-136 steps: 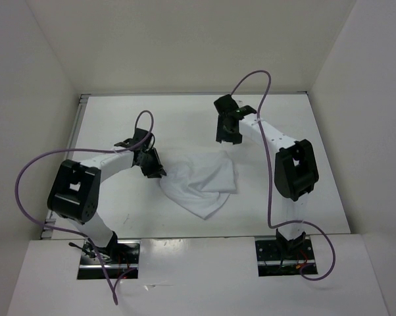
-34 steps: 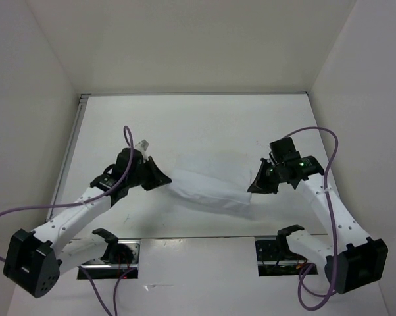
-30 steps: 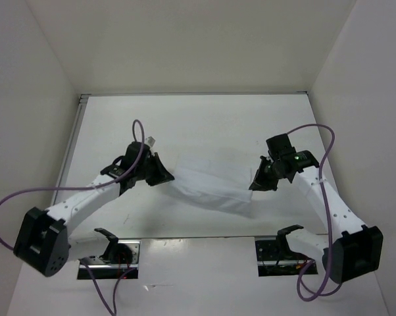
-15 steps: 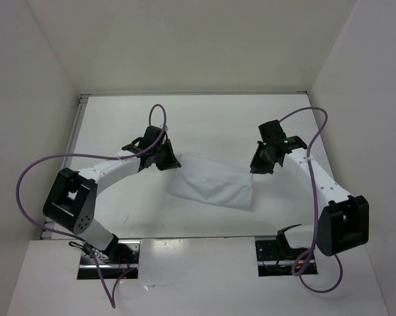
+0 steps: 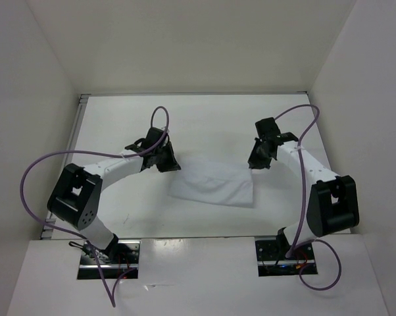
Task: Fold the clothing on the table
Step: Fold the skirt
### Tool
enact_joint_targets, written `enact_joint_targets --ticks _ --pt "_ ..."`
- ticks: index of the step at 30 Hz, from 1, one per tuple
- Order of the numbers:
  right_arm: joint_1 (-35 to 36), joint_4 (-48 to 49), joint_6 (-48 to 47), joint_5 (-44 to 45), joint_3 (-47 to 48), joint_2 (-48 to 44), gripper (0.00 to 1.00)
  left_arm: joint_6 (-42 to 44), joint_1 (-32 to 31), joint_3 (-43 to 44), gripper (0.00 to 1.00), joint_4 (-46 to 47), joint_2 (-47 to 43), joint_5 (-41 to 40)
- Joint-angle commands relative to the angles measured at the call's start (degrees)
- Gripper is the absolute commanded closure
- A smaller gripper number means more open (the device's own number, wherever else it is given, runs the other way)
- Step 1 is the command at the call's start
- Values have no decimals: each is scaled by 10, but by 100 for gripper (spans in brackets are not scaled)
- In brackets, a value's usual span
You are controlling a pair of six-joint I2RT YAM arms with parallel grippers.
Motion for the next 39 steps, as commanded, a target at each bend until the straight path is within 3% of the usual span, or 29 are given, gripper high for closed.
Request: enact_joint_targets --ticks 1,24,37,38,39 --pt "-5 39 -12 22 25 20 100 0 1 21 100 7 19 -9" --pt "-21 79 -23 17 153 132 100 -23 7 65 100 -20 23 -84" --pt "-27 165 -39 29 220 250 100 -45 29 141 100 0 156 -108" --pt "-27 171 -46 29 225 264 97 -45 29 153 95 -6 173 -121" --pt "-27 171 -52 29 232 264 87 -52 29 158 80 -6 179 -128"
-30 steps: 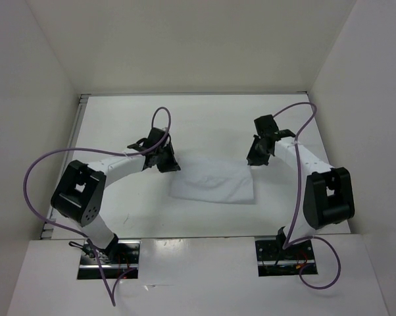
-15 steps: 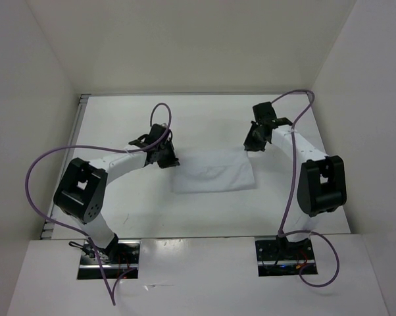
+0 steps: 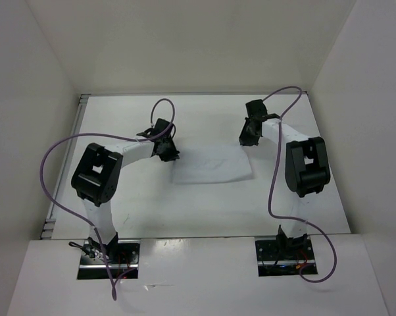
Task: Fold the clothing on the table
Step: Fold the skirt
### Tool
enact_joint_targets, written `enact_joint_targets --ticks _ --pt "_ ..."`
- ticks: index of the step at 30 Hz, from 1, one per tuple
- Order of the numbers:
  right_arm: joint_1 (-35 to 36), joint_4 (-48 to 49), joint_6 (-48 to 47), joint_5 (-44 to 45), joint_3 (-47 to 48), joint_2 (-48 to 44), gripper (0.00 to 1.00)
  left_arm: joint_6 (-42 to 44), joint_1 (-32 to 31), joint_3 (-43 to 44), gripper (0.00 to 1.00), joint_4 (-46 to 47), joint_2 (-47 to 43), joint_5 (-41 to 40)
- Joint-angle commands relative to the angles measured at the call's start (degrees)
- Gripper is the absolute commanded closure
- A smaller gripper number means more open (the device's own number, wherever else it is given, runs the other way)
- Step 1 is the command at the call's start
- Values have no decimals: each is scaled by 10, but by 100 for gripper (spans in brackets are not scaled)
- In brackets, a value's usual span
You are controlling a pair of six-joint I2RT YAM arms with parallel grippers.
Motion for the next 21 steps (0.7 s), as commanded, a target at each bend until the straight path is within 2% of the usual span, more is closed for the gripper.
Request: enact_joint_targets --ticks 1,2,6,7,10,12,21 --pt "-9 52 -21 17 41 8 75 -24 3 31 64 5 20 -53" --pt "-9 63 -21 17 36 -4 55 -24 3 31 47 5 12 -54" --pt "-9 76 -21 11 -2 -103 43 -54 3 -16 14 39 -71 -97" --pt "-9 76 -21 11 -8 -142 43 -59 3 -35 13 39 -108 -110" --pt "-9 15 -15 5 -14 -176 41 -59 3 -47 10 16 -160 -117" --pt "-3 -18 -15 -41 -14 -196 41 -53 3 -64 10 -6 -188 -117" --pt "64 -22 -21 -179 -68 -226 46 -66 3 -195 10 -13 -289 -92"
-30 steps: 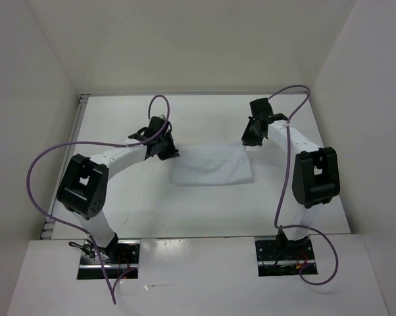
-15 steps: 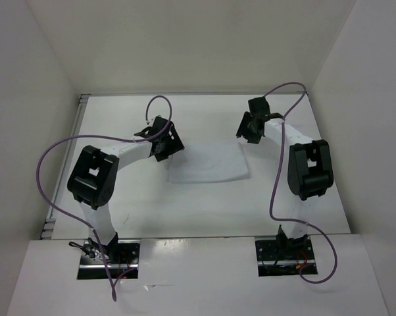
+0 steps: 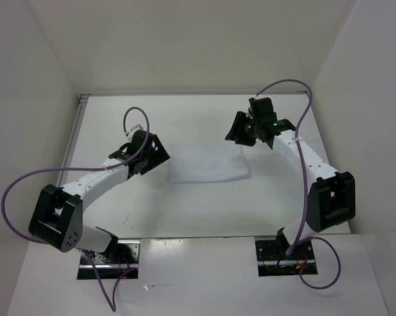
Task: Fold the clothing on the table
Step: Fold the skirt
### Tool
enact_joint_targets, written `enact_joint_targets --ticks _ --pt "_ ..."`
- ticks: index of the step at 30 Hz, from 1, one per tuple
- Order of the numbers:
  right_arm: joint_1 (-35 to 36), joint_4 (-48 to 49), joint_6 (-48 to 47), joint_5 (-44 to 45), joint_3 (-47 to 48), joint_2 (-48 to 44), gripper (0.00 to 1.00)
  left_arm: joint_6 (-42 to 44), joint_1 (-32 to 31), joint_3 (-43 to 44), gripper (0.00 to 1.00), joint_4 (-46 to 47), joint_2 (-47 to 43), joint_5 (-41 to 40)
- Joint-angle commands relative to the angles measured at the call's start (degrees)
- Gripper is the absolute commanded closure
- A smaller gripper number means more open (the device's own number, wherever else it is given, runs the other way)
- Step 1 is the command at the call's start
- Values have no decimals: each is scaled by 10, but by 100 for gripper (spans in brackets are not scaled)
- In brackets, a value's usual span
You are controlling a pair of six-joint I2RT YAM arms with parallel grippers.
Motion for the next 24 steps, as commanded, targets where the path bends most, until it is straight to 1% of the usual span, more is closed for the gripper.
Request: enact_joint_targets --ticks 1,3,5,10,12,13,14,17,21,24 --pt "39 -18 -6 -68 -13 -1 47 -10 2 -38 10 -7 -23 0" --pt "55 -11 0 -68 -13 4 47 -5 2 -50 10 14 -23 0" --pt "78 -6 6 -68 -13 9 47 13 2 -58 12 51 -16 36" --pt "106 -1 11 -68 -7 36 47 19 2 -56 16 95 47 91" --pt "120 -1 16 -68 -7 41 47 19 2 -48 20 102 84 113" --pt "120 -1 16 -68 -7 49 47 19 2 -40 26 102 97 120" --pt "126 -1 16 -68 -7 56 47 19 2 -32 28 102 118 127" --pt "126 -1 16 -63 -7 56 47 12 2 -32 34 107 146 127" --pt "126 -1 16 -57 -2 56 47 1 2 -32 40 119 161 139" --pt "126 -1 16 -57 -2 56 47 -4 2 -32 49 132 182 148"
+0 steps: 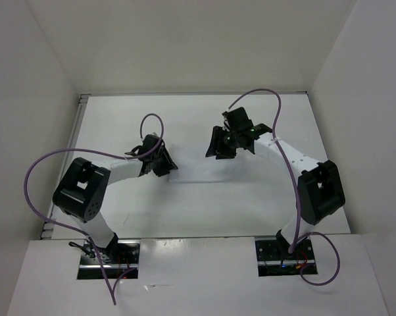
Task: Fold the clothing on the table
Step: Fold the skirt
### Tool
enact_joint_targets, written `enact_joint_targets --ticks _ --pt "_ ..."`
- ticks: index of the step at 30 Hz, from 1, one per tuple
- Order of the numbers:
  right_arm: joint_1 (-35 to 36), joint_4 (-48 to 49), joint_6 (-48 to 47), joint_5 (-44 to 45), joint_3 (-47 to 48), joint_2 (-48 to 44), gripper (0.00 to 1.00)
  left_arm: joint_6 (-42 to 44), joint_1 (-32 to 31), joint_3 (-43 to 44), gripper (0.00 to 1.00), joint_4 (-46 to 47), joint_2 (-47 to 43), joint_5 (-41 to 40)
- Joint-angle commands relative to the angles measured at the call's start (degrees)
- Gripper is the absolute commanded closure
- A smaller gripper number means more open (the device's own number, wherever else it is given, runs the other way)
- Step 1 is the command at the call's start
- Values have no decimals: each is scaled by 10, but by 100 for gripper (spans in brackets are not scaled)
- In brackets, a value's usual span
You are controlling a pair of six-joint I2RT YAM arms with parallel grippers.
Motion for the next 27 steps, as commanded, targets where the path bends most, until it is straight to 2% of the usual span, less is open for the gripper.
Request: enact_joint_targets --ticks 1,4,5,6,7,9,10,11,12,16,27 --pt "4 13 1 11 13 -4 47 -2 0 4 56 7 28 25" --pt "4 13 1 17 18 1 47 -2 -6 4 71 19 45 36" --pt "4 7 1 17 18 7 47 -7 -6 4 87 32 54 36" --pt "4 7 1 17 18 7 48 -7 -6 4 95 37 63 46" --pt "4 7 1 17 24 21 49 -12 -6 4 100 37 69 53" --pt "4 0 -4 17 24 26 57 -12 -6 11 100 32 74 53" --pt "4 -7 -4 17 24 42 65 -12 -11 11 100 27 64 53" --pt "4 -15 -4 17 24 47 88 -12 -11 11 100 27 54 53" --pt "4 -15 -4 17 24 53 98 -12 -11 11 100 27 42 53" --pt "4 -15 -4 10 11 84 100 -1 -11 11 100 -8 -11 39" --pt "4 -10 6 -19 -18 161 100 5 -11 29 100 -27 -56 39"
